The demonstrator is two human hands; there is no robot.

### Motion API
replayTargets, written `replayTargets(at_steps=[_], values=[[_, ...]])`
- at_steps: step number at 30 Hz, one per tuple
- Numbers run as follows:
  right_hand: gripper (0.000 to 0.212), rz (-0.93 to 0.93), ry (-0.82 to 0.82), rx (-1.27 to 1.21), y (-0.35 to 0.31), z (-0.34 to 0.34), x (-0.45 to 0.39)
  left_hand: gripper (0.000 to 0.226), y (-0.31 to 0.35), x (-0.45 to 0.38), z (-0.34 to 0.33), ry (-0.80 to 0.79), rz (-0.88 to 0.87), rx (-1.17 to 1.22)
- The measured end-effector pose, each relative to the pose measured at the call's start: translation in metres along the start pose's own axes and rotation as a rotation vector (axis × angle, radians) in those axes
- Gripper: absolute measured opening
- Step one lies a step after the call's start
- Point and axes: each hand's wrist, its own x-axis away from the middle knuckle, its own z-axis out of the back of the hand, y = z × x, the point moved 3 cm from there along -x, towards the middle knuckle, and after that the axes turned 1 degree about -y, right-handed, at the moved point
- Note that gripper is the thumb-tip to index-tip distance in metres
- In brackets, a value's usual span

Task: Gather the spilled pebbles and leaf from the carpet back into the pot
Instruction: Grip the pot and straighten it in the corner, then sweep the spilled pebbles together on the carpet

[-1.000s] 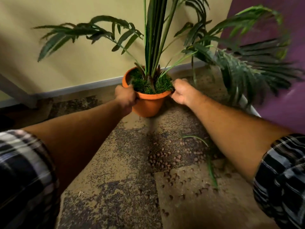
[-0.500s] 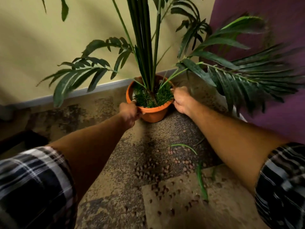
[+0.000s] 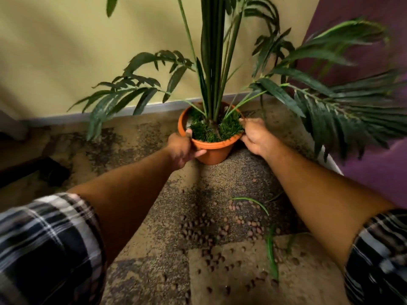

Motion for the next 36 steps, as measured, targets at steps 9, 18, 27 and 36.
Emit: replayTargets(at_steps=[9, 18, 27, 36], values=[[0.022, -0.014, 0.084, 0.1, 0.003, -0.002, 0.013, 0.034, 0.002, 0.007, 0.007, 0.034, -0.001, -0.168], [0.049, -0.118, -0.069, 0.144, 0.027, 0.007, 0.062, 0.022, -0.035, 0.03, 0.038, 0.095, -0.107, -0.271], [0.027, -0.119, -0.19, 0.782, 0.079, 0.035, 0.12, 0.035, -0.105, 0.103, 0.092, -0.037, -0.374, -1.132], [0.06, 0.571, -0.431, 1.726, 0.107, 0.091, 0.126, 0.077, -0.161, 0.122, 0.126, -0.194, -0.383, -1.356]])
